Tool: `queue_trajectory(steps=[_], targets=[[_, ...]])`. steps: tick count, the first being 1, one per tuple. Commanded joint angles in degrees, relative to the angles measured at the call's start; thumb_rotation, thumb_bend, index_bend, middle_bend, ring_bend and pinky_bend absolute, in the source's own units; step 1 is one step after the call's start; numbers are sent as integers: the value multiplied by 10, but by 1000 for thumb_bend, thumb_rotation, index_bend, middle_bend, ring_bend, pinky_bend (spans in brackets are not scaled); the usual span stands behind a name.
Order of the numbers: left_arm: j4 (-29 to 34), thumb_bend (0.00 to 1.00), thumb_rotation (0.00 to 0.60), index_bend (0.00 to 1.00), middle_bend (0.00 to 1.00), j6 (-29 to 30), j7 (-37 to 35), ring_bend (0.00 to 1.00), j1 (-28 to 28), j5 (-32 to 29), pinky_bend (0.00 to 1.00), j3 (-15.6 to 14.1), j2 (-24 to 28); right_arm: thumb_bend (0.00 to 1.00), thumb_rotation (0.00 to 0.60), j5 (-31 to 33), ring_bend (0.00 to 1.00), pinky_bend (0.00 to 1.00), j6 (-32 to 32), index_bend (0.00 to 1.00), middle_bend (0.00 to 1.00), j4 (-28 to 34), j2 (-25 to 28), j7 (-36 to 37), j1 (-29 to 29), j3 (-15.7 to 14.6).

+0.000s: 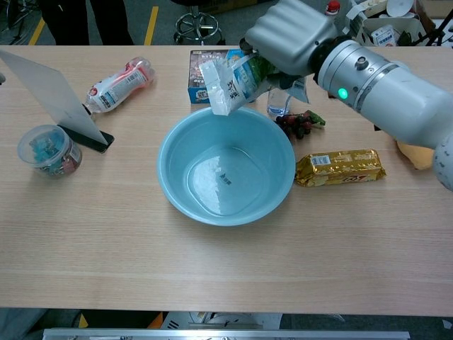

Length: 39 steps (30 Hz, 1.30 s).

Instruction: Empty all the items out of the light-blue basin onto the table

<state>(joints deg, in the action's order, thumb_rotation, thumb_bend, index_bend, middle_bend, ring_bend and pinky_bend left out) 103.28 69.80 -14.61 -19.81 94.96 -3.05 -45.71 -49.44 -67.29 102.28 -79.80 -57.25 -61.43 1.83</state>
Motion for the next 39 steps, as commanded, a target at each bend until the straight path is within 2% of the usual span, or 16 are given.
queue_trajectory(steps=[1,9,16,19,22,24,27,29,32,35,39], targets=[[0,308,600,222,245,-2,1,295,0,-1,414,1,0,348,600,-16,579,738,-10,558,535,27,37,30,25,-1],[-1,308,600,222,245,-8,5,295,-6,-1,414,5,-8,348,600,-73,579,738,-15,557,535,46,109,76,82,-41],[6,309,600,222,245,-5,15,295,-6,5,414,6,-9,347,600,-120,544,737,3,546,525,-3,119,129,128,-73],[11,308,600,222,245,-5,21,294,-5,5,414,6,-7,342,600,-126,477,710,15,462,468,-25,115,145,142,-77],[14,308,600,222,245,-5,26,295,-5,2,414,7,-6,336,600,-127,394,627,29,329,389,-38,113,151,150,-78],[16,308,600,222,245,-6,29,295,-5,1,414,7,-6,314,600,-127,310,544,39,182,297,-39,114,157,155,-77],[16,308,600,222,244,-6,34,295,-5,-2,414,8,-7,293,600,-124,192,424,45,20,167,-35,118,151,160,-75],[16,308,600,222,244,-5,37,295,-4,-4,414,10,-8,289,600,-121,142,376,43,0,114,-30,123,150,165,-72],[13,308,600,222,244,0,38,295,-2,-8,414,12,-9,287,600,-118,124,359,29,0,98,-11,137,159,179,-64],[5,308,600,222,244,12,47,295,3,-14,414,18,-12,287,600,-122,125,360,-7,0,118,15,161,177,203,-54],[-12,308,600,222,244,35,74,295,13,-28,414,29,-22,287,600,-122,176,391,-59,13,184,55,203,208,243,-46]])
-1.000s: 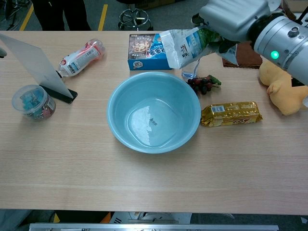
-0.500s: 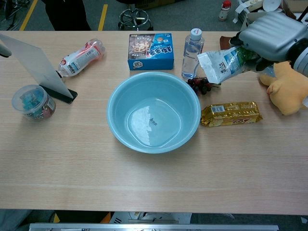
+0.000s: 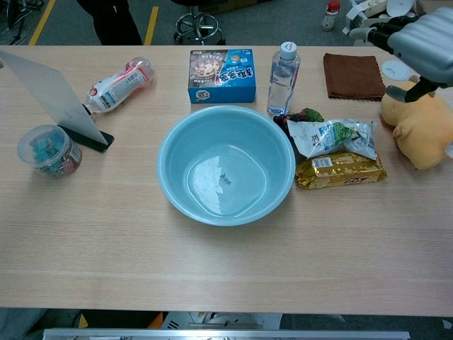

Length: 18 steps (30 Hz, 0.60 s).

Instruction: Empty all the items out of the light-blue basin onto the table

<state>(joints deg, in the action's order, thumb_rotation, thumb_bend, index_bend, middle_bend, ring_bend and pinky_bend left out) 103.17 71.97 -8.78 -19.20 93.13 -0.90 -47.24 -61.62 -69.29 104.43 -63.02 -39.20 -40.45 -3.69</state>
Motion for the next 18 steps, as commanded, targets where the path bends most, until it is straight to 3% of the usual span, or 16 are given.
queue_trajectory(steps=[1,7,18], targets=[[-15,308,600,221,243,20,23,295,9,-15,413,11,-10,287,600,-1,187,401,-49,28,196,41,44,34,43,10],[-34,308,600,221,241,49,50,295,28,-52,411,27,-18,289,600,-29,214,414,-120,93,241,71,92,68,113,2],[-31,309,600,217,235,137,137,287,91,-98,399,34,-43,289,600,-94,222,420,-220,118,261,90,127,121,246,-39]])
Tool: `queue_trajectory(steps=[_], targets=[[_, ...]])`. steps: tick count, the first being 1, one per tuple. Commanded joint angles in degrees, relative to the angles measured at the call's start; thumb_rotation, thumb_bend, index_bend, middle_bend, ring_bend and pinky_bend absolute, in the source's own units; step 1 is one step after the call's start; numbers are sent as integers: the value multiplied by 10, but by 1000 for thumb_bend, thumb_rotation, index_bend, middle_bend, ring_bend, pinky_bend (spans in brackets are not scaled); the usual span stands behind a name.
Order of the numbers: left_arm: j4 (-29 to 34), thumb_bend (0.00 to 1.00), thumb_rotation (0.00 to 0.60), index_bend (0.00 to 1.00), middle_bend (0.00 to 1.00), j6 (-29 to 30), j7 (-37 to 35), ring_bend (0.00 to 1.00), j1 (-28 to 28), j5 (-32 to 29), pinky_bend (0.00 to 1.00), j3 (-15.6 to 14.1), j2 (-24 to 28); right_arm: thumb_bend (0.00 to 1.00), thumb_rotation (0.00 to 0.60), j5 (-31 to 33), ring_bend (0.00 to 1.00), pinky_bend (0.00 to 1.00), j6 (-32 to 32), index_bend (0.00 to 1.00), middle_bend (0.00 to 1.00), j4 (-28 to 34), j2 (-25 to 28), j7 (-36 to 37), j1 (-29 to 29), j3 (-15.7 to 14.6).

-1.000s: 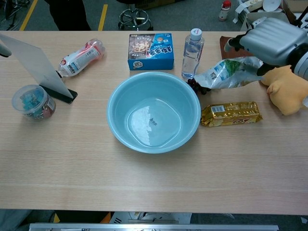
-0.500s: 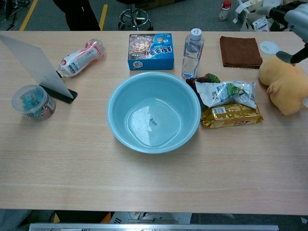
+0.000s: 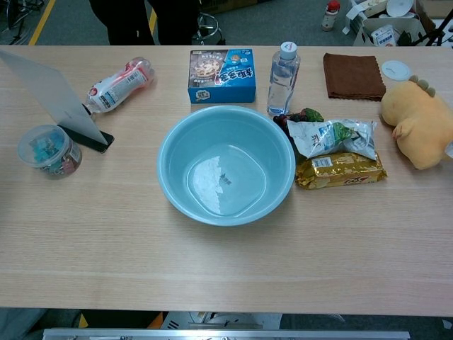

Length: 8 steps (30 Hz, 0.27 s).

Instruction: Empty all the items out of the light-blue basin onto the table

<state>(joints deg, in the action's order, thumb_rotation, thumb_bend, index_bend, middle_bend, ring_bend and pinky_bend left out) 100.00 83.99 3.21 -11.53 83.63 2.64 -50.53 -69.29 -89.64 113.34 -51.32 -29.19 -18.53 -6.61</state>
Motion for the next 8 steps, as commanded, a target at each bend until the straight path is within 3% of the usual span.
queue_trajectory(steps=[1,8], targets=[[0,309,600,217,234,23,25,286,20,1,394,-4,-13,289,600,-21,222,420,-21,120,261,-3,12,30,37,-9],[-1,308,600,217,233,42,29,282,41,14,381,-13,-29,289,600,-37,223,420,-18,126,262,-13,18,51,64,-1]])
